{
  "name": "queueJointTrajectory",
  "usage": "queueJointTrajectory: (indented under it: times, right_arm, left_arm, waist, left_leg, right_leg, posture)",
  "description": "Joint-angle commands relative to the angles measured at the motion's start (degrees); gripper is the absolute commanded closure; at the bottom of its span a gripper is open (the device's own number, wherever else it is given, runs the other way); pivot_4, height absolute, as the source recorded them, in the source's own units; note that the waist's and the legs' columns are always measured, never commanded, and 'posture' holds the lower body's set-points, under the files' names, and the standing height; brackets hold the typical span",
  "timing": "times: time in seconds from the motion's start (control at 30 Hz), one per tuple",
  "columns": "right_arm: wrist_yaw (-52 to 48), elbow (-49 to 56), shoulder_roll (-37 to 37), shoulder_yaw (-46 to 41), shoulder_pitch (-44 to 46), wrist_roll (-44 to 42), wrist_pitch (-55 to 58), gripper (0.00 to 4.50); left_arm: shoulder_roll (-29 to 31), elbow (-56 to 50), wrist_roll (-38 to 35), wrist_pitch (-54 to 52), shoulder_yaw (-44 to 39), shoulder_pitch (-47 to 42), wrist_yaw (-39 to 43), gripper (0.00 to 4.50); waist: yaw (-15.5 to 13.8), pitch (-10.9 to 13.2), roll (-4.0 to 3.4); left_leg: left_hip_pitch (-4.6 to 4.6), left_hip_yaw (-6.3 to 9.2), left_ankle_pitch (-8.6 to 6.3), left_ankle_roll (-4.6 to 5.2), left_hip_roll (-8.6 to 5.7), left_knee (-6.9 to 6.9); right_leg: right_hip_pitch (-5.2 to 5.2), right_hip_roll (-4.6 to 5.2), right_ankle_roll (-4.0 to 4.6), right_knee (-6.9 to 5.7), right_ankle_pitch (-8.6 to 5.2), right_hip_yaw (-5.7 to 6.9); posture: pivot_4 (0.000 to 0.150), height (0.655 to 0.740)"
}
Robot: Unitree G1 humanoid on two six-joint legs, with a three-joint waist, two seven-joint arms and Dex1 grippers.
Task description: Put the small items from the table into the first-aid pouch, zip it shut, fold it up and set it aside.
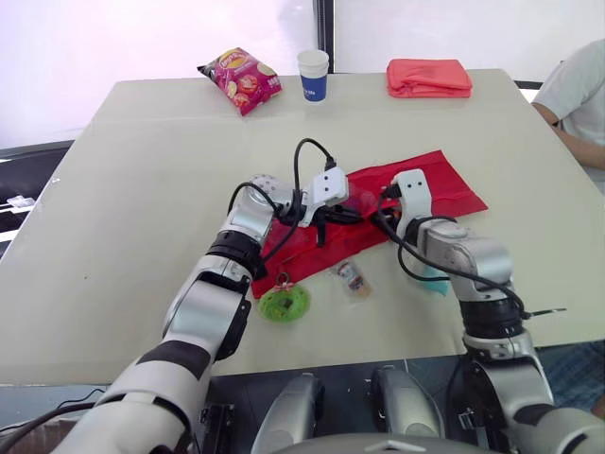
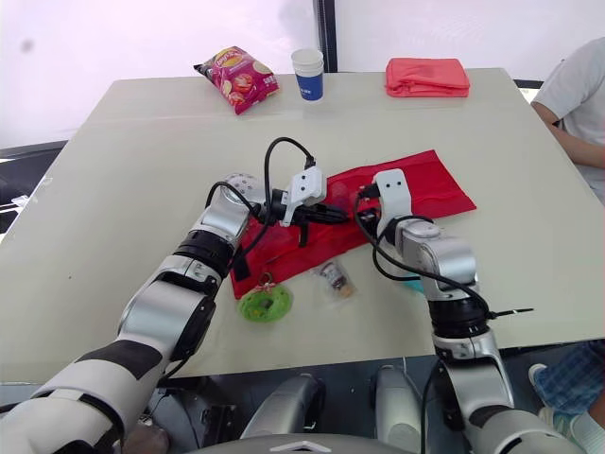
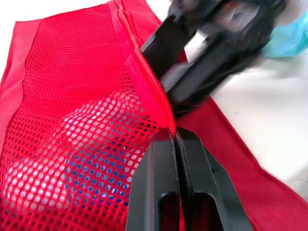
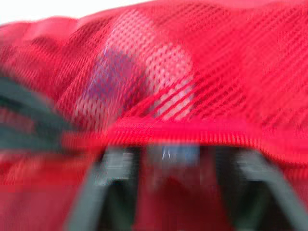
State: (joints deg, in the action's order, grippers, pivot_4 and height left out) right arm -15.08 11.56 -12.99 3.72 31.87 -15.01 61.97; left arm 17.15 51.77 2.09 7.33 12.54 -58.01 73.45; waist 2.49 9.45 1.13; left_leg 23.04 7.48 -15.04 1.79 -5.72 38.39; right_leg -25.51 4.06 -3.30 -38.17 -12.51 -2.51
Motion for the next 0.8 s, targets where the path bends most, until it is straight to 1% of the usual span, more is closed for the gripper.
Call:
queueJointTrajectory:
  times: [0.03, 0.1, 0.17, 0.27, 0.3, 0.33, 0.47, 0.5, 0.63, 0.8]
  right_arm:
    - [-4.98, 11.65, -6.95, -1.55, -1.72, -3.32, 3.6, 1.73]
    - [-7.0, 15.78, -11.05, -2.51, -3.33, -4.85, 5.18, 1.73]
    - [-8.01, 17.21, -13.89, -1.8, -4.29, -5.16, 5.25, 1.73]
    - [-8.59, 16.93, -14.51, -0.14, -5.26, -5.53, 5.07, 1.73]
    - [-8.62, 16.7, -13.74, 0.23, -5.3, -6.02, 5.43, 2.23]
    - [-8.54, 16.4, -13.11, 0.8, -5.24, -6.13, 5.43, 2.45]
    - [-7.21, 11.78, -10.76, 3.68, -4.16, -4.15, 2.68, 4.35]
    - [-7.02, 10.17, -10.19, 4.21, -3.73, -3.66, 1.78, 4.44]
    - [-6.3, 3.69, -8.21, 5.9, -1.72, -1.22, -2.82, 4.44]
    - [-5.23, -5.89, -4.48, 7.31, 2.13, 2.64, -12.23, 4.44]
  left_arm:
    - [0.94, 1.39, 0.32, 1.64, -0.31, -1.37, -0.21, 4.5]
    - [0.96, 2.3, 0.5, 2.05, -0.33, -1.91, -0.39, 4.5]
    - [0.86, 2.75, 0.54, 2.28, -0.34, -2.21, -0.39, 4.5]
    - [0.59, 2.8, 0.58, 2.38, -0.33, -2.39, -0.24, 4.5]
    - [0.51, 2.68, 0.57, 2.33, -0.33, -2.41, -0.18, 4.5]
    - [0.45, 2.59, 0.56, 2.27, -0.33, -2.44, -0.13, 4.5]
    - [0.33, 2.01, 0.52, 2.04, -0.34, -2.45, 0.13, 4.5]
    - [0.3, 1.84, 0.5, 1.96, -0.37, -2.42, 0.22, 4.5]
    - [0.19, 1.01, 0.42, 1.73, -0.3, -2.07, 0.55, 4.5]
    - [0.03, 0.17, 0.38, 1.6, -0.1, -1.31, 0.85, 4.5]
  waist:
    - [-0.07, 0.0, 0.0]
    - [-0.14, 0.0, 0.0]
    - [0.01, 0.0, 0.0]
    - [0.05, 0.0, 0.0]
    - [0.02, 0.0, 0.01]
    - [0.02, 0.0, 0.0]
    - [-0.12, 0.0, 0.0]
    - [-0.14, 0.0, 0.01]
    - [-0.14, 0.0, 0.01]
    - [-0.01, 0.0, 0.0]
  left_leg:
    - [0.0, 0.0, 0.0, 0.0, 0.0, 0.0]
    - [0.01, 0.03, 0.0, 0.01, 0.0, -0.01]
    - [0.0, 0.02, -0.01, 0.01, 0.01, -0.02]
    - [-0.02, -0.01, 0.0, 0.01, 0.06, -0.02]
    - [-0.02, -0.01, 0.0, 0.01, 0.06, -0.03]
    - [-0.02, -0.01, 0.0, 0.01, 0.06, -0.03]
    - [-0.01, -0.01, 0.0, 0.01, 0.05, 0.0]
    - [-0.01, -0.01, 0.0, 0.01, 0.04, -0.01]
    - [-0.01, -0.01, 0.0, 0.0, 0.02, 0.0]
    - [-0.02, -0.02, 0.0, 0.0, 0.02, -0.01]
  right_leg:
    - [0.01, 0.0, 0.0, 0.0, 0.0, 0.0]
    - [0.02, 0.0, 0.0, 0.03, 0.0, 0.04]
    - [0.03, -0.01, 0.0, 0.06, 0.0, 0.05]
    - [0.03, -0.04, 0.0, 0.03, 0.0, 0.03]
    - [0.03, -0.04, 0.0, 0.02, 0.0, 0.03]
    - [0.03, -0.03, 0.0, 0.03, 0.0, 0.03]
    - [0.03, -0.02, 0.0, 0.02, 0.0, 0.02]
    - [0.03, -0.02, 0.0, 0.02, 0.0, 0.02]
    - [0.03, -0.01, 0.0, 0.03, 0.0, 0.01]
    - [0.02, -0.01, 0.0, 0.01, 0.0, 0.0]
  posture:
    - [0.15, 0.74]
    - [0.15, 0.74]
    - [0.15, 0.74]
    - [0.15, 0.74]
    - [0.15, 0.74]
    - [0.15, 0.74]
    - [0.15, 0.74]
    - [0.15, 0.74]
    - [0.15, 0.74]
    - [0.15, 0.74]
